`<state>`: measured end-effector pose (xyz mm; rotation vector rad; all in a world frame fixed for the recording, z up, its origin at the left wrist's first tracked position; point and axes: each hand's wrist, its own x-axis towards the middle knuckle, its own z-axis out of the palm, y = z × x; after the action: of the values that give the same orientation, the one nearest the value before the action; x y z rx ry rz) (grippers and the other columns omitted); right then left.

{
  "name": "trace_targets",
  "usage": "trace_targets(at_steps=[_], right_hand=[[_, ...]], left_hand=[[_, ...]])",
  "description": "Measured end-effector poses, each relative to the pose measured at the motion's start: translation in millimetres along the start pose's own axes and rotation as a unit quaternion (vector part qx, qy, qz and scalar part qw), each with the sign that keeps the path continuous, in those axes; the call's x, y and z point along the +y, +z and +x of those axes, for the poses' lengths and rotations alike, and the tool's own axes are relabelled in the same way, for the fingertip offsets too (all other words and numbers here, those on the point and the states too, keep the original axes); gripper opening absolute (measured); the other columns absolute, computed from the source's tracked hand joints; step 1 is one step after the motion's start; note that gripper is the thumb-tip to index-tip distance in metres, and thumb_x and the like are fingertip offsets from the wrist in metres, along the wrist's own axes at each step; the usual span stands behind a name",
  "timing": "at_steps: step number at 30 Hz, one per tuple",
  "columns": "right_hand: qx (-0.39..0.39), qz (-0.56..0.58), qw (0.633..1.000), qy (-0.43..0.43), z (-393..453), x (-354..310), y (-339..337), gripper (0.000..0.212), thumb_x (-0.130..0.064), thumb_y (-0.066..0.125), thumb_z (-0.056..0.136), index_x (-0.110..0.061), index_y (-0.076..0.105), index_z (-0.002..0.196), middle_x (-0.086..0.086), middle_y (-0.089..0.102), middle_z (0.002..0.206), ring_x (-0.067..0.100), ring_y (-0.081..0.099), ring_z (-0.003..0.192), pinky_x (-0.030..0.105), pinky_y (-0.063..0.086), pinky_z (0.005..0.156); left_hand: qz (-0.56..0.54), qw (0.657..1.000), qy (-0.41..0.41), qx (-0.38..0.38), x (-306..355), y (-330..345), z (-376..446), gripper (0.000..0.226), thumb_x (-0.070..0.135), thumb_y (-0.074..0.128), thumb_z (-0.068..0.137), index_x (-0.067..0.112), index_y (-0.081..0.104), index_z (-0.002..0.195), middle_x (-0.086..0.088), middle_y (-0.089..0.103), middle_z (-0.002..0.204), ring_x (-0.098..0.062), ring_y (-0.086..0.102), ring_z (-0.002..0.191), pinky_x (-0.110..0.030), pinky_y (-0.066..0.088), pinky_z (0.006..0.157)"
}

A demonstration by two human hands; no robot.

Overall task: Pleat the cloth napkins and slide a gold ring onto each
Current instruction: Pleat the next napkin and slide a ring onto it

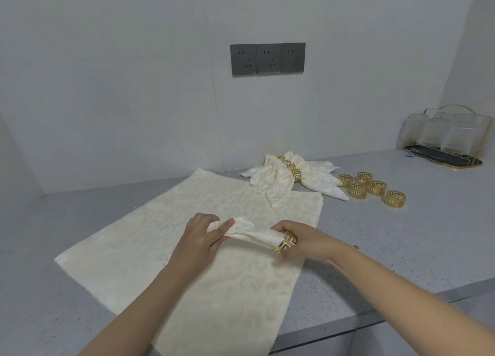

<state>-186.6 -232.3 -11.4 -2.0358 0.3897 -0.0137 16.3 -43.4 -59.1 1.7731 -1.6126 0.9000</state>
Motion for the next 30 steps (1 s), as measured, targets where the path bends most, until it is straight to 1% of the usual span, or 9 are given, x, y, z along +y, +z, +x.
trace_targets(at_steps=[3,7,13,17,20,21,23,25,30], right_hand=[[-0.014,-0.041,0.999,0.008,0,-3,1,0.056,-0.014,0.081,0.071,-0.031,0.056,0.119,-0.008,0.056,0.118,0.006,0.055,0.098,0.014,0.042,0.077],[-0.006,-0.117,0.993,0.008,3,-8,8,0.069,-0.028,0.084,0.067,-0.033,0.050,0.127,-0.012,0.053,0.120,0.005,0.054,0.103,0.017,0.042,0.087],[0.083,-0.144,0.986,-0.004,10,-9,23,0.065,-0.031,0.080,0.072,-0.025,0.048,0.128,-0.007,0.054,0.109,0.007,0.053,0.093,0.009,0.038,0.073],[0.113,-0.112,0.987,-0.028,16,-7,27,0.063,-0.025,0.079,0.074,-0.019,0.052,0.131,-0.007,0.057,0.118,0.009,0.055,0.112,0.017,0.041,0.092],[0.054,-0.148,0.987,-0.015,17,-11,26,0.071,-0.026,0.074,0.079,-0.019,0.041,0.141,-0.007,0.047,0.137,0.010,0.043,0.128,0.018,0.032,0.101],[0.020,-0.152,0.988,-0.001,17,-12,24,0.071,-0.027,0.074,0.079,-0.022,0.041,0.142,-0.010,0.045,0.138,0.010,0.042,0.129,0.019,0.032,0.102],[-0.035,-0.128,0.991,0.014,18,-13,20,0.062,-0.025,0.077,0.076,-0.027,0.052,0.132,-0.013,0.054,0.130,0.012,0.052,0.118,0.025,0.040,0.100],[-0.038,-0.121,0.992,0.017,19,-12,18,0.056,-0.024,0.081,0.070,-0.027,0.058,0.121,-0.010,0.062,0.117,0.011,0.058,0.107,0.030,0.045,0.097],[-0.022,-0.129,0.991,0.016,23,-10,16,0.052,-0.026,0.085,0.065,-0.026,0.059,0.110,-0.010,0.061,0.109,0.010,0.058,0.101,0.025,0.043,0.088]], left_hand=[[-0.007,1.000,0.029,-0.009,2,0,1,0.030,0.029,0.044,0.097,0.028,0.053,0.126,-0.006,0.057,0.098,-0.021,0.047,0.089,-0.033,0.040,0.080],[-0.007,0.998,0.060,-0.019,9,2,2,0.030,0.028,0.039,0.100,0.028,0.054,0.126,-0.005,0.054,0.099,-0.021,0.046,0.088,-0.028,0.033,0.082],[-0.023,0.998,0.041,-0.036,14,6,-2,0.029,0.029,0.040,0.099,0.026,0.056,0.124,-0.004,0.054,0.099,-0.020,0.046,0.088,-0.028,0.035,0.082],[-0.046,0.998,0.013,-0.043,18,4,-4,0.029,0.027,0.049,0.094,0.024,0.058,0.122,-0.001,0.053,0.099,-0.018,0.046,0.090,-0.024,0.034,0.084],[-0.082,0.995,-0.008,-0.064,21,2,-5,0.031,0.024,0.052,0.090,0.023,0.063,0.119,0.000,0.055,0.099,-0.015,0.045,0.092,-0.020,0.036,0.084],[-0.094,0.993,-0.012,-0.075,22,1,-5,0.031,0.025,0.052,0.090,0.023,0.064,0.119,-0.001,0.057,0.099,-0.014,0.045,0.093,-0.019,0.036,0.085],[-0.111,0.989,-0.011,-0.100,24,0,-7,0.031,0.025,0.052,0.091,0.024,0.064,0.120,-0.002,0.058,0.098,-0.013,0.045,0.094,-0.014,0.033,0.086],[-0.112,0.987,-0.008,-0.117,24,0,-9,0.032,0.023,0.053,0.090,0.025,0.063,0.121,-0.002,0.058,0.099,-0.013,0.045,0.094,-0.012,0.031,0.086],[-0.106,0.986,-0.001,-0.125,21,4,-19,0.031,0.023,0.053,0.090,0.029,0.061,0.120,-0.003,0.061,0.101,-0.016,0.048,0.092,-0.020,0.035,0.085]])
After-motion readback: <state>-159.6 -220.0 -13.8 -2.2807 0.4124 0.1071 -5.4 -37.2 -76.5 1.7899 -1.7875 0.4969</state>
